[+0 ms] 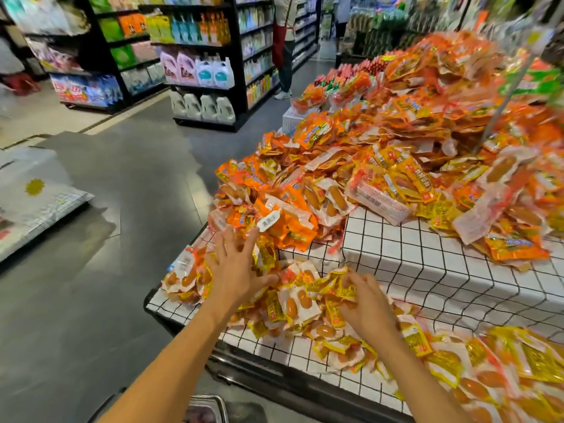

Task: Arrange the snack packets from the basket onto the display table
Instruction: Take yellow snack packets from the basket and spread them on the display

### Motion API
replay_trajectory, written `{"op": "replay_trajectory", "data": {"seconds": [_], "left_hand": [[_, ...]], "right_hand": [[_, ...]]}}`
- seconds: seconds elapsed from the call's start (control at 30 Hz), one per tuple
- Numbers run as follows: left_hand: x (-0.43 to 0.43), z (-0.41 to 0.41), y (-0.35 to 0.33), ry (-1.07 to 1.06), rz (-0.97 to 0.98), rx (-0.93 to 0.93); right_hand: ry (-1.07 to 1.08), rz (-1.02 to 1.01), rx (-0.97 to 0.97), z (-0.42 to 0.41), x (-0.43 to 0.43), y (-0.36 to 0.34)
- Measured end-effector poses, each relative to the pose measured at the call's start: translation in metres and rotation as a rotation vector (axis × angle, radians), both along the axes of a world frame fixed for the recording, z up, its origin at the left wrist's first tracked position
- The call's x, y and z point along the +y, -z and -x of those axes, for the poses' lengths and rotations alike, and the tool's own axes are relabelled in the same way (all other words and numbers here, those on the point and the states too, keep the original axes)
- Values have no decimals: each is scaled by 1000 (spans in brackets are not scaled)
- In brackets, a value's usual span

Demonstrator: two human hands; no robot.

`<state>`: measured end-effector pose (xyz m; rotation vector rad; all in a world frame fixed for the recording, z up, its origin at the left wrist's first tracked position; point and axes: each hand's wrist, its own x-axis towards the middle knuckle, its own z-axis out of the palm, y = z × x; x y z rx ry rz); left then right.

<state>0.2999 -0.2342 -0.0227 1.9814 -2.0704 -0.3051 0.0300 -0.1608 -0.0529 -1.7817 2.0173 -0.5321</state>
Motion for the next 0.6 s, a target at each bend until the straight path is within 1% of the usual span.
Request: {"op": "replay_trajectory", "data": {"seconds": [0.07,0.13,0.2,0.27,0.33,0.47,0.6], "left_hand": [[-13,2,9,23,-63,-22],[-19,2,18,31,-71,-51],[-20,2,24,13,-18,-96],[-17,1,29,-4,82,-154],[-15,-3,33,-2,153,-153],[-14,-12,31,15,207,22],[-9,-23,20,8,304,267]], "right_hand": [[27,27,-31,3,2,-1],[50,42,-80,5,4,-5],[66,73,-102,8,5,-10],[77,117,-134,9,6,-14],[86,160,-175,10,9,-18],[107,244,-244,14,11,-27],[136,285,-336,15,15,-34]]}}
